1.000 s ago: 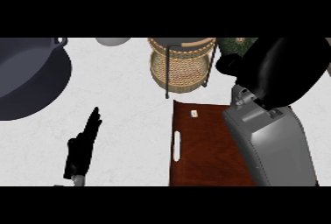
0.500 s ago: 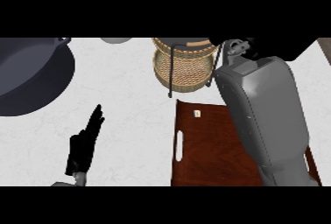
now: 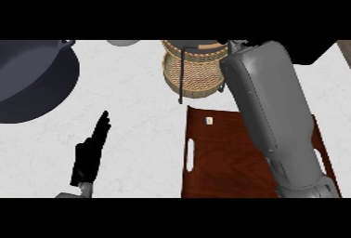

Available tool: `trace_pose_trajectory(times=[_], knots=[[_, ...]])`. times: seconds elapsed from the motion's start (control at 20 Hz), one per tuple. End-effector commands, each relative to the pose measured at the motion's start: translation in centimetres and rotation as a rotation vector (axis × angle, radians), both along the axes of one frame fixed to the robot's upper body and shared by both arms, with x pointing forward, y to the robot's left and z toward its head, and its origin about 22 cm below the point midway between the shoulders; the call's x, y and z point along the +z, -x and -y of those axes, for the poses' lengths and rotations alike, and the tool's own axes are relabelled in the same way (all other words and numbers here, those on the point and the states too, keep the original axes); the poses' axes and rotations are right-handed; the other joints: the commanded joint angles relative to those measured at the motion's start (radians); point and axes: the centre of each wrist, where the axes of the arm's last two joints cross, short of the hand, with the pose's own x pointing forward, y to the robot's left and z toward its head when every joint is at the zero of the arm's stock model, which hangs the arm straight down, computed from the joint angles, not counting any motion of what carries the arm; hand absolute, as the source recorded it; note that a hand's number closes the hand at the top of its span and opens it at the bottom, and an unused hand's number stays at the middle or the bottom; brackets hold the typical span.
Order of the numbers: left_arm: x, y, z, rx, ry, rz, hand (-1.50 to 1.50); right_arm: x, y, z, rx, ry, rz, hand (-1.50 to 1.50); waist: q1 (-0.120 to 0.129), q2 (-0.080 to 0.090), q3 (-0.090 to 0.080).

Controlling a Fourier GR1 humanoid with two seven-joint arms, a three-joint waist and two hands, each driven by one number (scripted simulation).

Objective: Pick the squash from the tray and place it in the tiered basket

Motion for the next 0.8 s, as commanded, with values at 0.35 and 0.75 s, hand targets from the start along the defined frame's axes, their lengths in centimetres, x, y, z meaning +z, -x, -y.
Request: trace_pose_trajectory(times=[0.35, 0.75], knots=[[-0.4, 0.5, 0.1, -0.002, 0.007, -0.052, 0.0, -1.7, -1.2, 2.8, -0.155, -0.452, 0.183, -1.5, 0.014, 0.013, 0.002], [-0.3, -0.2, -0.1, -0.007, -0.014, -0.037, 0.0, -2.2, -1.1, 3.4, -0.075, -0.539, 0.488, -1.5, 0.011, 0.015, 0.001]])
